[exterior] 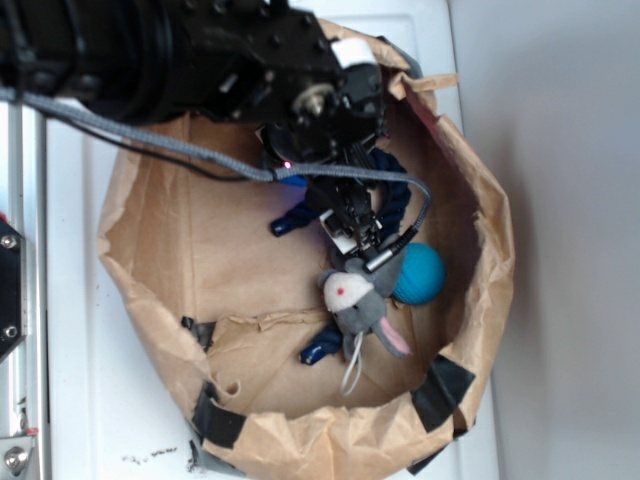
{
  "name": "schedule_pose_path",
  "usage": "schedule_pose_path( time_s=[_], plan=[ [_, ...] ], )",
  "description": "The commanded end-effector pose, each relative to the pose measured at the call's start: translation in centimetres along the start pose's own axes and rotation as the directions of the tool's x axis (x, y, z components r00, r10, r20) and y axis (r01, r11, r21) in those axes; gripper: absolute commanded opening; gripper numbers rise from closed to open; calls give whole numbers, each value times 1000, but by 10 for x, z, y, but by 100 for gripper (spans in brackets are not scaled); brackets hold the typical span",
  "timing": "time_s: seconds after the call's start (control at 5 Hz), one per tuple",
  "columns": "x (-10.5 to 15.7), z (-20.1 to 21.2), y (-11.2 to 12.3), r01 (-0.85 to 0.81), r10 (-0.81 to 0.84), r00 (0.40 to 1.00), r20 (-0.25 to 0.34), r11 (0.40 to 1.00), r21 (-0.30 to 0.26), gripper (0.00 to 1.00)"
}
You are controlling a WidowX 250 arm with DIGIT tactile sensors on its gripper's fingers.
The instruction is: Grab the blue rope.
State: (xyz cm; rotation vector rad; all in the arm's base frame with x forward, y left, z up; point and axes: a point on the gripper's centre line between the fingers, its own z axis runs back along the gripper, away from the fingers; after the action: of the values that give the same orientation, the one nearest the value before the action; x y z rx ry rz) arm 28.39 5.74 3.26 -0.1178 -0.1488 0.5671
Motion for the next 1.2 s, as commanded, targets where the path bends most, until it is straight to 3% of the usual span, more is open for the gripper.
schedule_pose_path(
  time_s=[0.0, 0.2, 1.0],
  plan=[
    [-4, -4, -13, 65, -65, 998, 1, 998, 18, 100],
    [-4, -3, -12, 70, -70, 998, -5, 997, 11, 0],
    [-5, 14, 0, 97, -97, 995, 3, 995, -37, 0]
  ],
)
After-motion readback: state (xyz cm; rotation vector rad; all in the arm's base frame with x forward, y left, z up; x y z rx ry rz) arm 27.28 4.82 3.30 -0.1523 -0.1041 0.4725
